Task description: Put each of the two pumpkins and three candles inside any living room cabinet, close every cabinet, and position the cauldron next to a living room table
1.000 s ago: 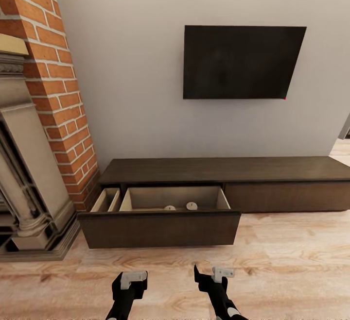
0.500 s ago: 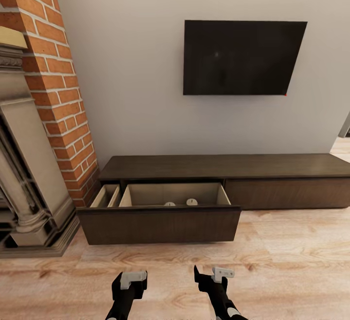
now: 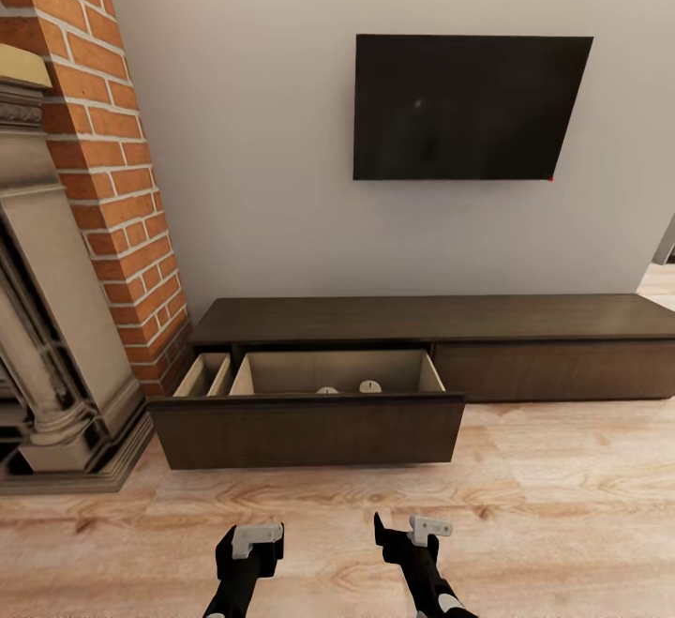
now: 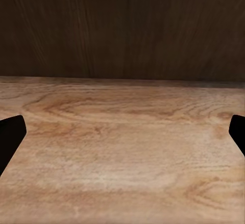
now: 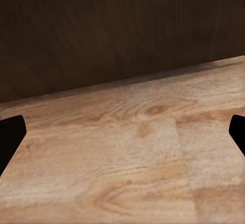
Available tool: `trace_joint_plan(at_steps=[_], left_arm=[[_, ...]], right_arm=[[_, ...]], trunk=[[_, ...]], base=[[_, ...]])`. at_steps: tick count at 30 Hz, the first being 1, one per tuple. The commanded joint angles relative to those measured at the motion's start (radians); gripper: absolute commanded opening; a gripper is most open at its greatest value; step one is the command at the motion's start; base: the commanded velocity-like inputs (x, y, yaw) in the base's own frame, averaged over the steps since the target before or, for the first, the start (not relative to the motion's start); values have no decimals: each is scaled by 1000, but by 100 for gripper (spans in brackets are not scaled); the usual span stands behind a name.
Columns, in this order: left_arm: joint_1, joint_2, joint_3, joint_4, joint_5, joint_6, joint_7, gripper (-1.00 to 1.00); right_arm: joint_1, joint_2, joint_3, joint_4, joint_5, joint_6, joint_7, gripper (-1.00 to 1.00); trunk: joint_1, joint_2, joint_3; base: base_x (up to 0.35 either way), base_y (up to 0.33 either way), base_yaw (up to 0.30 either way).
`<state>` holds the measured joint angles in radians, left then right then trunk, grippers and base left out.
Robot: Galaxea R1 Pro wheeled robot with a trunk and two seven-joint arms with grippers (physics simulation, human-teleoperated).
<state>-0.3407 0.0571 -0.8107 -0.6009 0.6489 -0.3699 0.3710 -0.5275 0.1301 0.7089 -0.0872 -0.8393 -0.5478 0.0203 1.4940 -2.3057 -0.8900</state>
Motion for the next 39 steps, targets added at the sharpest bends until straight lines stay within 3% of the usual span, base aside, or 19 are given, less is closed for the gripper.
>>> trace_joint_plan(at_steps=[1,29,39], left_arm=[[-1,1,-8,-1,7,-4,8,100],[-1,-1,-10,6,6,-3,8,100],[-1,-1,-10,6,7,-3,8,100]], right_arm=[[-1,0,8,1,-11,-3,2,100],[-1,5,12,1,1,-6,-5,100],[0,4,13,2,2,-7,-4,100]], trunk=[[0,0,-1],[0,0,-1],[0,0,-1]], base=[[0,0,0],[295,0,0],[150,0,0]])
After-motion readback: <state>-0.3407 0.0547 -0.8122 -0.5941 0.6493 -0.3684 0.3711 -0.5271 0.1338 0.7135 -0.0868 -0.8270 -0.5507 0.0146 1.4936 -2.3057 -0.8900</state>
